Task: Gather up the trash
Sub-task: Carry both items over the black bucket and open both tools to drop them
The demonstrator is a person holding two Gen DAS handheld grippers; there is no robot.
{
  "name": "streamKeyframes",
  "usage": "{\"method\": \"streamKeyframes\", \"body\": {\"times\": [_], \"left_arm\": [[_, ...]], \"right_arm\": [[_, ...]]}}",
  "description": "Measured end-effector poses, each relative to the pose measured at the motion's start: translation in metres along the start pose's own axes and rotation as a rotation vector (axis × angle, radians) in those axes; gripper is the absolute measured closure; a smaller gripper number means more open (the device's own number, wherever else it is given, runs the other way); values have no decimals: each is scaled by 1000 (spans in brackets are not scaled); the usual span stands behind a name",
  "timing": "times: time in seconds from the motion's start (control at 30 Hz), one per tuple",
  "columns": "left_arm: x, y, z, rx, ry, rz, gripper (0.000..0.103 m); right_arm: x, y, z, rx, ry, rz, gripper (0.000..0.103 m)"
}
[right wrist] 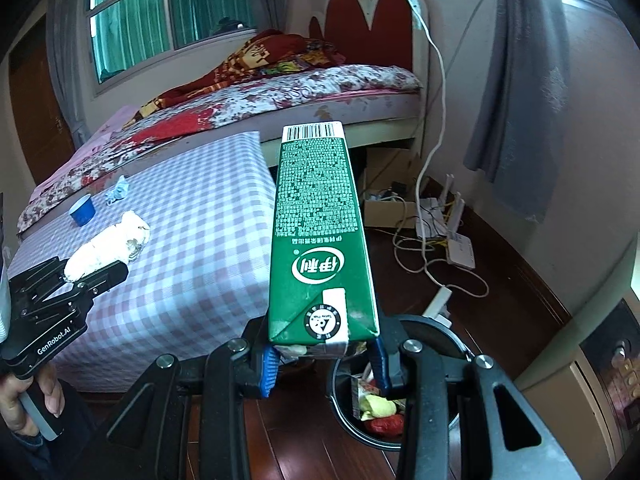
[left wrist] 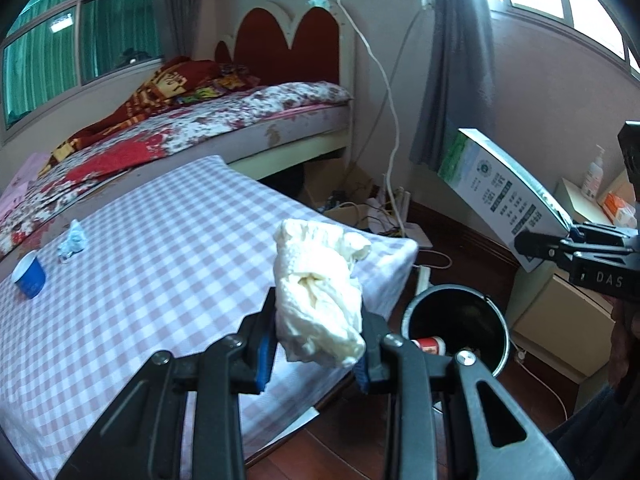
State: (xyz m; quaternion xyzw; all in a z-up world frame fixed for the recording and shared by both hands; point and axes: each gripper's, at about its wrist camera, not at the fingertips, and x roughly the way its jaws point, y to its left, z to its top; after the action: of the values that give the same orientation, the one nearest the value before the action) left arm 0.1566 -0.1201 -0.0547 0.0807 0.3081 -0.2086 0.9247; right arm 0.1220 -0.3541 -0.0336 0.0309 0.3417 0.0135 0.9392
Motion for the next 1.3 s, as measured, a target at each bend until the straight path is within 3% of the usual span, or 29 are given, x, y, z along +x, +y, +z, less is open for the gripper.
{"method": "streamKeyframes", "body": {"times": [0.8,1.3], "left_arm": [[46,-88,-10,106,110,-179,71],[103,-134,-24,130,280,-339,71]], "right_arm": [[2,-65,-47,102,77,-80,64],[25,-106,-93,112,232,-117,64]]}}
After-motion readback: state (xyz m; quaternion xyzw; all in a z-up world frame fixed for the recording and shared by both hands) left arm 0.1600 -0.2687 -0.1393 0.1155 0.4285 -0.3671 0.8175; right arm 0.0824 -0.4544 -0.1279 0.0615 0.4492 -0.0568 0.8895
